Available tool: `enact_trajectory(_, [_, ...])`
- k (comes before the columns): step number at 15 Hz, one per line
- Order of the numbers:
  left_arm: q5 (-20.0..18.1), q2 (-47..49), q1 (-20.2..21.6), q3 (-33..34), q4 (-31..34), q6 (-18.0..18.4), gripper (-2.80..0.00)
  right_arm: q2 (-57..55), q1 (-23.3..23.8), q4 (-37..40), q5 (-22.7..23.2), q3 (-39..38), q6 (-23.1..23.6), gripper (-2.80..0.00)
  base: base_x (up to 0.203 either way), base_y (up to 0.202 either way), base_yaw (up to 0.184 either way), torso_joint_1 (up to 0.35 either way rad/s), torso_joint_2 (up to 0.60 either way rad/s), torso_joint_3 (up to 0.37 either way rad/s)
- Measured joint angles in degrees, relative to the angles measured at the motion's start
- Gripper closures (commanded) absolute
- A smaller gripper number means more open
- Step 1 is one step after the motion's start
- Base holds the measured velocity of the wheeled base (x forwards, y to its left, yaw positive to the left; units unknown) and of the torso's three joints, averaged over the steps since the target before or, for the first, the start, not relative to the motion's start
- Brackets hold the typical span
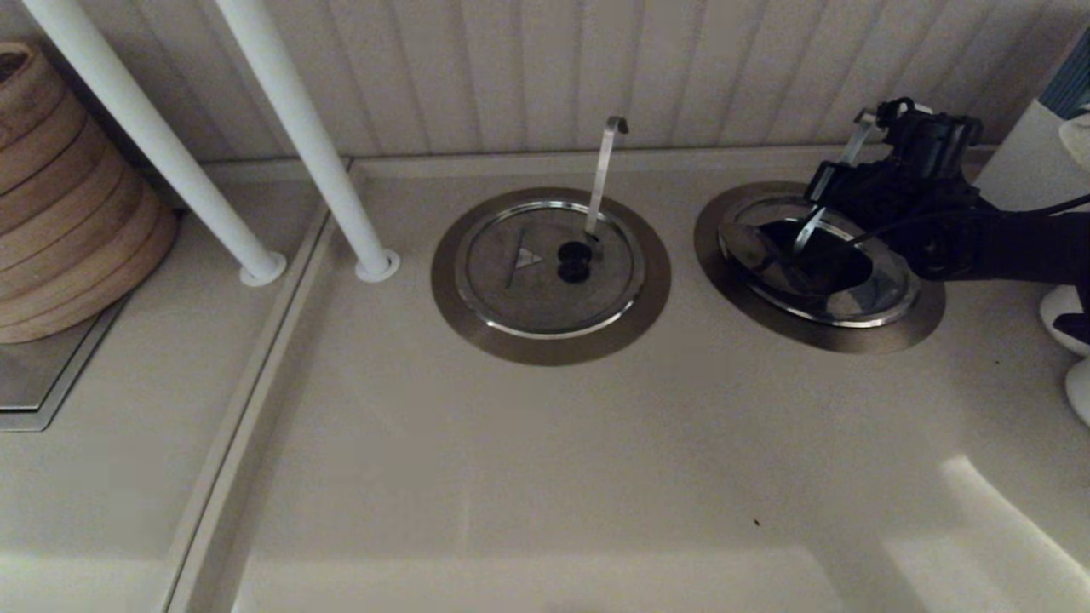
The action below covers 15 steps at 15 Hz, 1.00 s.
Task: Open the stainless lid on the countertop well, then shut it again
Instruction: Stir with a spoon
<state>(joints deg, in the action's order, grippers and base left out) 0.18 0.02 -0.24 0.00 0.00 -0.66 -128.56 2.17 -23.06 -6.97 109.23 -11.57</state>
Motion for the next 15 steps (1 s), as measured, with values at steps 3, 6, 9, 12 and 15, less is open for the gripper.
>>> enact_trajectory(3, [0.04,0.0,0.02,0.0,0.0,0.0,0.0,0.14,0.0,-0.06,-0.02,-0.09,0.07,0.0,0.0,0.0,0.0,0.0,0.0,0.0])
enact_trajectory(6, [0.04,0.0,-0.02,0.0,0.02,0.0,0.0,0.85,0.02,0.11,-0.01,-0.9,0.07,0.0,0.0,0.0,0.0,0.0,0.0,0.0])
enact_trajectory(9, [0.04,0.0,-0.02,0.0,0.0,-0.02,0.0,1.9,0.02,0.05,0.01,-1.89,0.09,0.0,0.0,0.0,0.0,0.0,0.0,0.0])
enact_trajectory(12, [0.04,0.0,-0.02,0.0,0.0,0.0,0.0,4.15,-0.09,0.06,0.12,-4.14,0.05,0.0,0.0,0.0,0.0,0.0,0.0,0.0])
enact_trajectory(15, [0.06,0.0,-0.02,0.0,0.0,0.0,0.0,7.96,-0.95,0.09,0.23,-7.5,0.07,0.0,0.0,0.0,0.0,0.0,0.0,0.0])
